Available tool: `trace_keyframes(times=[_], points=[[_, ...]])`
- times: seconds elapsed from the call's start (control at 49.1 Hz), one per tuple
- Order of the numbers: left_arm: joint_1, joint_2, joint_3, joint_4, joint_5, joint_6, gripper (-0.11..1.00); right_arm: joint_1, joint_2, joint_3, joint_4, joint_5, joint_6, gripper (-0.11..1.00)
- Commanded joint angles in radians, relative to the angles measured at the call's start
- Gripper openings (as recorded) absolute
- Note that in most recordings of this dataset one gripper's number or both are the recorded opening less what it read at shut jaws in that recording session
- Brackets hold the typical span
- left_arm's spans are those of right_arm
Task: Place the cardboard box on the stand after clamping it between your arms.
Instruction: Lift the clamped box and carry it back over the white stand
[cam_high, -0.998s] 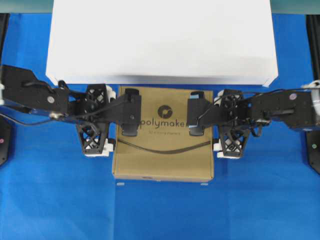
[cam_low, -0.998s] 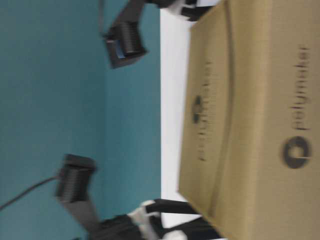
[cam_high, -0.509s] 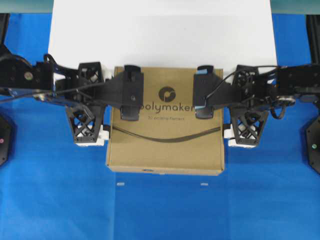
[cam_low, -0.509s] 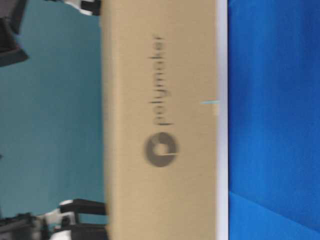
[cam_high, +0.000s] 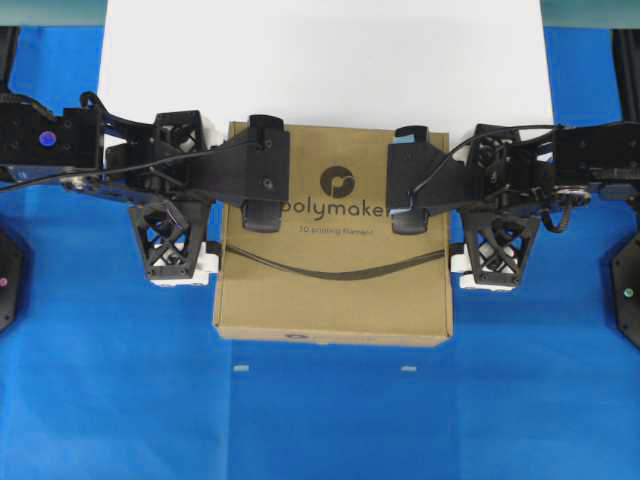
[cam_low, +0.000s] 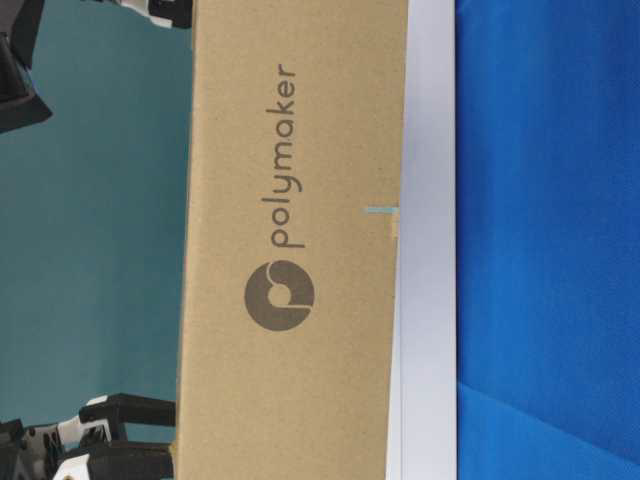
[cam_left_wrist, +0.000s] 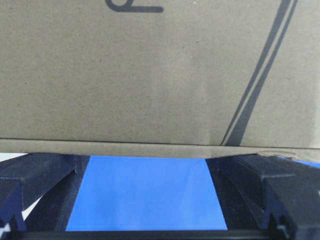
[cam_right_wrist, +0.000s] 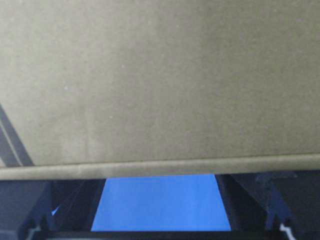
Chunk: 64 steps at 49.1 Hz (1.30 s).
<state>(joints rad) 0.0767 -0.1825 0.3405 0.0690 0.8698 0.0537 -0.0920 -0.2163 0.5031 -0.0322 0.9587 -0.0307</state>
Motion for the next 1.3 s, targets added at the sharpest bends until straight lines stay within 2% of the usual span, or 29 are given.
trace_keyframes(times=[0.0,0.102,0.265,0.428,0.631,0.815,1.08,1.283], points=[[0.020,0.002,-0.087,-0.005,-0.048,-0.011,0.87,-0.008,-0.005,-0.098,0.023,-0.060,0.002,1.00],[0.046,0.011,-0.087,-0.005,-0.058,0.002,0.87,-0.041,-0.006,-0.098,0.028,-0.094,-0.041,1.00],[0.078,0.034,-0.094,-0.005,-0.066,0.075,0.87,-0.094,0.009,-0.107,0.052,-0.115,-0.126,1.00],[0.126,0.057,-0.115,-0.005,-0.066,0.098,0.87,-0.143,0.032,-0.120,0.058,-0.120,-0.201,1.00],[0.193,0.084,-0.149,-0.006,-0.084,0.137,0.87,-0.213,0.075,-0.161,0.091,-0.129,-0.290,1.00],[0.252,0.120,-0.192,-0.006,-0.083,0.199,0.87,-0.268,0.118,-0.207,0.109,-0.126,-0.365,1.00],[0.318,0.181,-0.247,-0.005,-0.083,0.222,0.87,-0.356,0.156,-0.255,0.187,-0.121,-0.476,1.00],[0.376,0.227,-0.301,-0.006,-0.080,0.290,0.87,-0.417,0.210,-0.296,0.232,-0.118,-0.558,1.00]])
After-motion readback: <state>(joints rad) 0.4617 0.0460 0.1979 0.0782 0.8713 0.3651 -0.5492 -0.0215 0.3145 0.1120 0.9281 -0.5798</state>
